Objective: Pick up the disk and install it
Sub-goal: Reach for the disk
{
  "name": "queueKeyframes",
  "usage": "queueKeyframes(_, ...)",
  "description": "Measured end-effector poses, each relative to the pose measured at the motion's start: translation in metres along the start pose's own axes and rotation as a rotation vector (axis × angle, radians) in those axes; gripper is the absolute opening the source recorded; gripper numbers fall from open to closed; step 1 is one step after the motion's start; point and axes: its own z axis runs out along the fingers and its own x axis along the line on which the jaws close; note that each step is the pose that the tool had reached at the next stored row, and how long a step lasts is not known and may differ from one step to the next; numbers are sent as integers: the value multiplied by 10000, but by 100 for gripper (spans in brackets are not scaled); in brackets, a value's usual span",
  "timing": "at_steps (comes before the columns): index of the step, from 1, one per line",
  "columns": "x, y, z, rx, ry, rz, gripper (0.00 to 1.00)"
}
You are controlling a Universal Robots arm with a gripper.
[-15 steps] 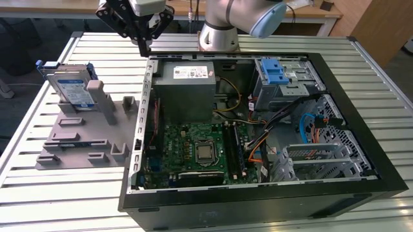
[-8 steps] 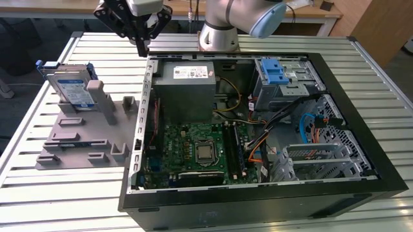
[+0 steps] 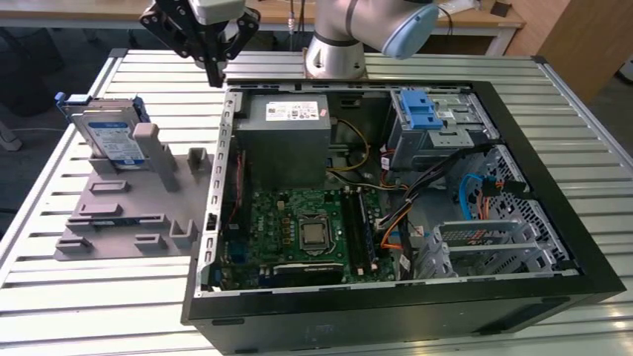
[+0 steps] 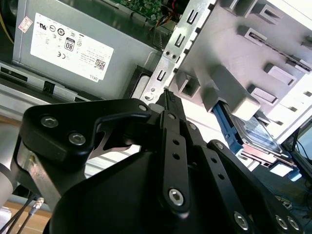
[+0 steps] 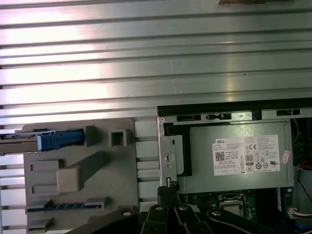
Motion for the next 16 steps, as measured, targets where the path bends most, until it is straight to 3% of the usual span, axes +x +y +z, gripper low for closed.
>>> queueKeyframes(16,80,1,2,0,0,0,11)
